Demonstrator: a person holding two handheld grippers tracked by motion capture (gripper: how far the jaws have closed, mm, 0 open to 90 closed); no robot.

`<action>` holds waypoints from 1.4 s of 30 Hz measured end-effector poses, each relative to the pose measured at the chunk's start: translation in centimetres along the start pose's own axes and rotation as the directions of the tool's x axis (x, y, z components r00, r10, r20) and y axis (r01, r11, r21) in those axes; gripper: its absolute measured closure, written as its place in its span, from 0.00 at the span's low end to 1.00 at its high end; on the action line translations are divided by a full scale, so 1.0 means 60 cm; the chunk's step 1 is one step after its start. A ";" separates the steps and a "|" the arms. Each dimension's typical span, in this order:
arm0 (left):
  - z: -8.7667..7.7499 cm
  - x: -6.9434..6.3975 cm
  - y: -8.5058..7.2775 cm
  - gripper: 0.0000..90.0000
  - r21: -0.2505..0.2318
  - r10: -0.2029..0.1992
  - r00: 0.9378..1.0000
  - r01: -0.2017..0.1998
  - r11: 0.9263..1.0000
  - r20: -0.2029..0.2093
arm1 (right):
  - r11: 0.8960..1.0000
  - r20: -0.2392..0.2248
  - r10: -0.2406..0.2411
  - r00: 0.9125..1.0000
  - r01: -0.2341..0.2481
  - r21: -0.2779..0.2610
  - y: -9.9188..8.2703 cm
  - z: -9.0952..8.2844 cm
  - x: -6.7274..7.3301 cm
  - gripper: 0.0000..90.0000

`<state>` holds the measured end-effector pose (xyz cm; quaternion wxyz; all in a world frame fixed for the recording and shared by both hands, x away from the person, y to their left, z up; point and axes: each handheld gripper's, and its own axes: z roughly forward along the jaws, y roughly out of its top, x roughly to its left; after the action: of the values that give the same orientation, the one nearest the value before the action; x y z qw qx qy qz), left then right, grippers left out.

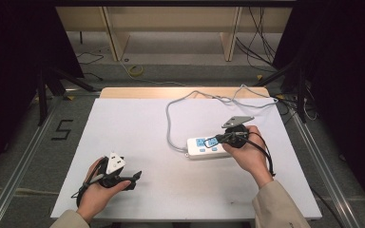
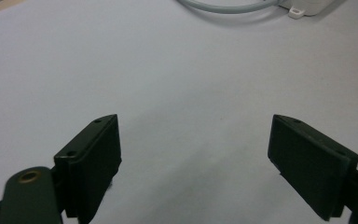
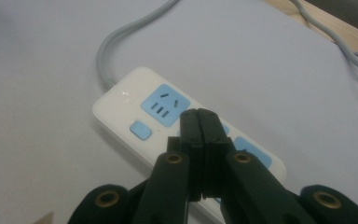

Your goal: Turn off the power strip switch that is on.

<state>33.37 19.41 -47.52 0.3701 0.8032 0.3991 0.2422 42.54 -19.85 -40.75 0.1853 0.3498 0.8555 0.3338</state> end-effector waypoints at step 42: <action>0.001 0.000 0.000 0.19 -0.001 -0.001 1.000 0.001 1.000 0.002 | 0.999 -0.041 -0.033 0.999 0.034 0.042 0.023 0.030 0.013 1.00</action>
<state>33.41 19.36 -47.56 0.3711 0.8031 0.3989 0.2413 43.67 -17.76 -41.14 0.1660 0.3325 0.8718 0.3191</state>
